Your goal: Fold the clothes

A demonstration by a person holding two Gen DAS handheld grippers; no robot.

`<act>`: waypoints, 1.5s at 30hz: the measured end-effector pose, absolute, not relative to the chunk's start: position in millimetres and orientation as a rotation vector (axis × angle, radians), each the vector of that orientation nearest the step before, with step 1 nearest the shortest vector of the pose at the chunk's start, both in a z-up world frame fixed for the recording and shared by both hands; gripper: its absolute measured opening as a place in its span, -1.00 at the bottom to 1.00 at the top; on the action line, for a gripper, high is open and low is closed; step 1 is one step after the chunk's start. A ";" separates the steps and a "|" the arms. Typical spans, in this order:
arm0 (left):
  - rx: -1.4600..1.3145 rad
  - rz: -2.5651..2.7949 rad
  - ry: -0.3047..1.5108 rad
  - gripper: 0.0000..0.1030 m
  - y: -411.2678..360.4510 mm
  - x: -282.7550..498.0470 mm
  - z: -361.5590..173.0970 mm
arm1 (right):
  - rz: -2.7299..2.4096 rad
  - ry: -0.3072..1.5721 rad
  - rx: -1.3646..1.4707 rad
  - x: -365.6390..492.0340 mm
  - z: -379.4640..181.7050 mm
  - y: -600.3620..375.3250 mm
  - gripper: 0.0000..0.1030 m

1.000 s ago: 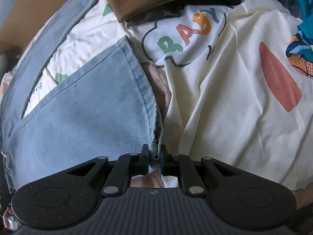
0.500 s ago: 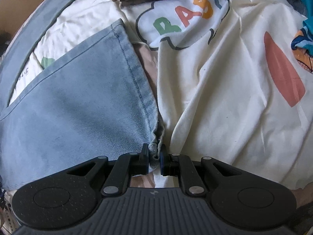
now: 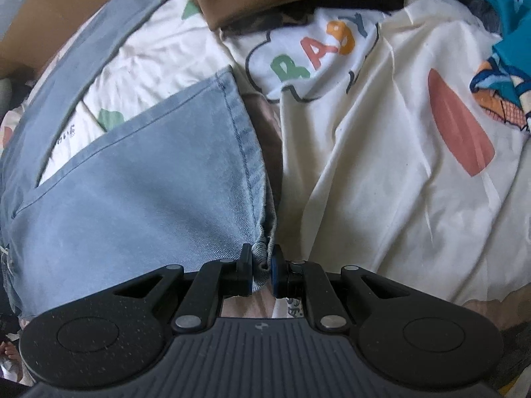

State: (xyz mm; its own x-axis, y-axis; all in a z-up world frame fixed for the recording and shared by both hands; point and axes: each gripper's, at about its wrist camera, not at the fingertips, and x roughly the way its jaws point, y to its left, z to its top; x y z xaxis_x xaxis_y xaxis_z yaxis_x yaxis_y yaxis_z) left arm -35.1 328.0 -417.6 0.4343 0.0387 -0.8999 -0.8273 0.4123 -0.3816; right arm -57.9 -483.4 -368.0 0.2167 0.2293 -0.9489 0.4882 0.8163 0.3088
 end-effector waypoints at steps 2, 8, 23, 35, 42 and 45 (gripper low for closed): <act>-1.052 0.667 0.949 -0.14 322.6 -40.0 -427.4 | -0.197 1.365 0.635 -56.2 -368.0 -482.1 -0.83; -1.100 0.682 0.932 -0.71 316.8 -42.5 -428.9 | -0.205 1.367 0.636 -60.7 -367.9 -485.2 -0.83; -1.011 0.692 1.003 -0.73 316.2 -40.7 -421.9 | -0.228 1.389 0.648 -76.6 -376.2 -487.1 -0.84; -0.966 0.745 1.047 -0.73 321.2 -40.9 -423.2 | -0.245 1.438 0.715 -92.6 -400.1 -485.4 -0.83; -0.952 0.732 1.060 -0.73 323.4 -39.9 -408.6 | -0.222 1.429 0.706 -91.0 -393.7 -484.7 -0.83; -0.944 0.737 1.068 -0.72 320.1 -37.8 -412.0 | -0.228 1.436 0.703 -92.4 -400.3 -483.0 -0.83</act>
